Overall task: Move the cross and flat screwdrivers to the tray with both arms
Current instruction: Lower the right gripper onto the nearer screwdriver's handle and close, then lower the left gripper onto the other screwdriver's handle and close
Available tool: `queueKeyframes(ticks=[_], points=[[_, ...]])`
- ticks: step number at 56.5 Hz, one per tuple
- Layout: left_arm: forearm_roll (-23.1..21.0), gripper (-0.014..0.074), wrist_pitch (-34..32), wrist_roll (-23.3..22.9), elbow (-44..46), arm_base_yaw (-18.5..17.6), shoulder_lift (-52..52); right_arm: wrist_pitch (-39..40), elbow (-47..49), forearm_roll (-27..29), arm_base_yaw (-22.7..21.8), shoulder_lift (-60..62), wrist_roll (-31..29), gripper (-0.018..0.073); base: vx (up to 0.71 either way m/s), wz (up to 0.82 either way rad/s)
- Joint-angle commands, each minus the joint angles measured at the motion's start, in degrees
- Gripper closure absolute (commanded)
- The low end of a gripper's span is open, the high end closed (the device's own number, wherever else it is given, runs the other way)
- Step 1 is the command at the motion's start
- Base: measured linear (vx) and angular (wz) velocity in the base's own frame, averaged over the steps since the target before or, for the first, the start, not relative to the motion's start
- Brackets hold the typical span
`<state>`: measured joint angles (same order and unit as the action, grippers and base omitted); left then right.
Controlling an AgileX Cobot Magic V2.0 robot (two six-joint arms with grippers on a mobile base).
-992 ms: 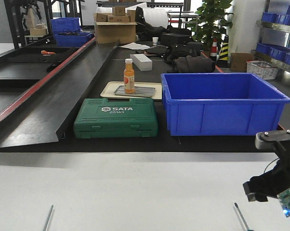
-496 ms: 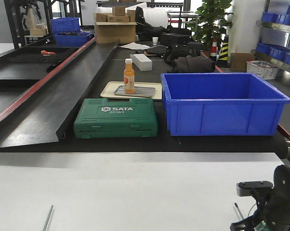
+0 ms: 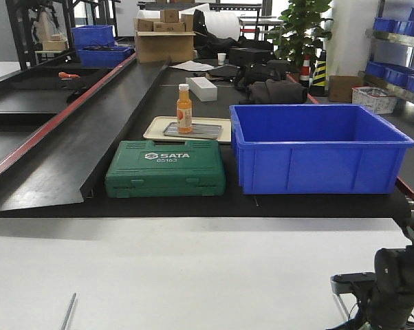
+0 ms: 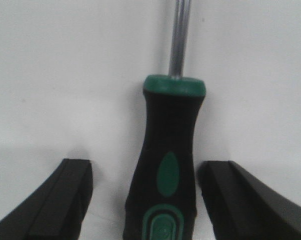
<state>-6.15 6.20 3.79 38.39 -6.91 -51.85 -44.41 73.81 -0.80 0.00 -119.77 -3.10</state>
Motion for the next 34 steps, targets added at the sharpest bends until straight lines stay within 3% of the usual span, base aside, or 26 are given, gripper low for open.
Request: queueKeyframes(ticks=[1, 7, 17, 23, 29, 34], points=[[-0.1, 0.0170, -4.6, -0.1, 2.1, 0.0, 0.5, -1.2, 2.6, 1.4, -0.3, 0.6, -0.1, 0.0062, 0.00, 0.00], [-0.1, 0.0170, -4.6, -0.1, 2.1, 0.0, 0.5, -2.9, 3.3, 2.2, -0.3, 0.1, -0.1, 0.0172, 0.00, 0.00], [-0.1, 0.0170, -4.5, -0.9, 2.1, 0.0, 0.5, -4.3, 3.3, 2.7, -0.3, 0.1, -0.1, 0.0562, 0.00, 0.00], [-0.2, 0.0170, -2.3, -2.3, 2.1, 0.0, 0.5, -4.3, 3.3, 3.5, -0.3, 0.1, -0.1, 0.0573, 0.00, 0.00], [-0.2, 0.0170, 0.8, -7.4, 2.1, 0.0, 0.5, -4.3, 3.3, 4.6, -0.3, 0.1, -0.2, 0.0571, 0.00, 0.00], [-0.1, 0.0170, 4.0, -8.9, 2.1, 0.0, 0.3, -4.0, 3.3, 4.6, -0.3, 0.1, -0.2, 0.0570, 0.00, 0.00]])
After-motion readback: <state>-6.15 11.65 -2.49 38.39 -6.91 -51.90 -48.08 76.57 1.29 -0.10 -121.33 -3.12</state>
